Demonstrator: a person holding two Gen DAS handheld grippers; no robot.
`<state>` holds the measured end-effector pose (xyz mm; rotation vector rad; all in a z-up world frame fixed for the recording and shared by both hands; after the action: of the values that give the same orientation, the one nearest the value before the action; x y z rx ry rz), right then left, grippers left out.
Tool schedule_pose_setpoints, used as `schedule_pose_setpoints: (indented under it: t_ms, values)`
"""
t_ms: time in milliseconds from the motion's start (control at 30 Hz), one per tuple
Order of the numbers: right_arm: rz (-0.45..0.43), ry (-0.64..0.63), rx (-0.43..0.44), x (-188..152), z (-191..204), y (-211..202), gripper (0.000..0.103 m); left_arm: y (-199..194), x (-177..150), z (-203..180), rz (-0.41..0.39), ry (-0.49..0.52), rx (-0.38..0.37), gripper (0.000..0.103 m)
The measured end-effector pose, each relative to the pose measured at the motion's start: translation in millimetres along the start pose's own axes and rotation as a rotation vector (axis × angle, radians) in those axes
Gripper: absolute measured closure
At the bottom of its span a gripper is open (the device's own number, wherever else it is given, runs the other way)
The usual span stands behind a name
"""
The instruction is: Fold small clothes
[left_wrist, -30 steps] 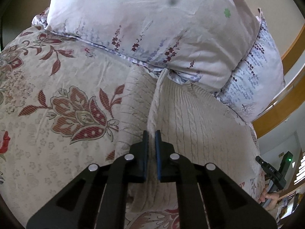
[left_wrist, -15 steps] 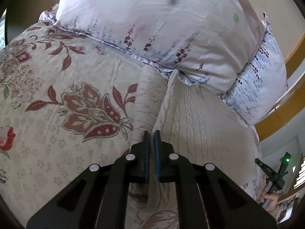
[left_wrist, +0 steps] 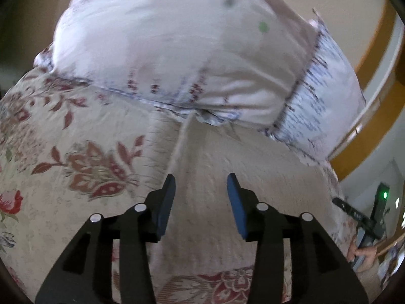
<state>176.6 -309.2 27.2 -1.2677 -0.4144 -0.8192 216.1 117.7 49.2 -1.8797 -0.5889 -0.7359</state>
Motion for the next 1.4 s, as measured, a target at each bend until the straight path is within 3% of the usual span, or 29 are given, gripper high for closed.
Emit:
schedule_pose_setpoints:
  t_ms: [267, 333, 467, 1267, 1400]
  values:
    - [0.036, -0.047, 0.022, 0.2, 27.4, 14.2, 0.066, 15.1, -6.7, -17.6, 0.050, 0.053, 0.001, 0.060]
    - [0.039, -0.050, 0.027, 0.0, 30.4, 16.0, 0.060, 16.9, -7.6, -19.4, 0.054, 0.061, 0.004, 0.060]
    - [0.042, -0.061, 0.029, -1.4, 35.6, 20.0, 0.059, 19.4, -8.5, -21.1, 0.061, 0.078, 0.019, 0.060]
    - [0.040, -0.061, 0.017, -1.4, 35.4, 27.5, 0.055, 36.2, -14.5, -9.8, 0.110, 0.069, 0.048, 0.055]
    - [0.033, -0.055, 0.011, -2.4, 33.6, 28.4, 0.050, 38.0, -15.0, -9.2, 0.113, 0.069, 0.045, 0.054]
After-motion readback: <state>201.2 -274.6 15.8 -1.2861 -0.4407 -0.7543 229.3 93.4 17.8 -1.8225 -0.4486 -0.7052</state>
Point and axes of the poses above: each gripper's, at about its wrist camera, not at the fingertips, and y roughly the way its jaws point, z to its left, x to its top, the point moved 1 cm from there along y, roughly the way its jaws point, and after that the axes turned 8 degrees about y, right-handed, at the moved point
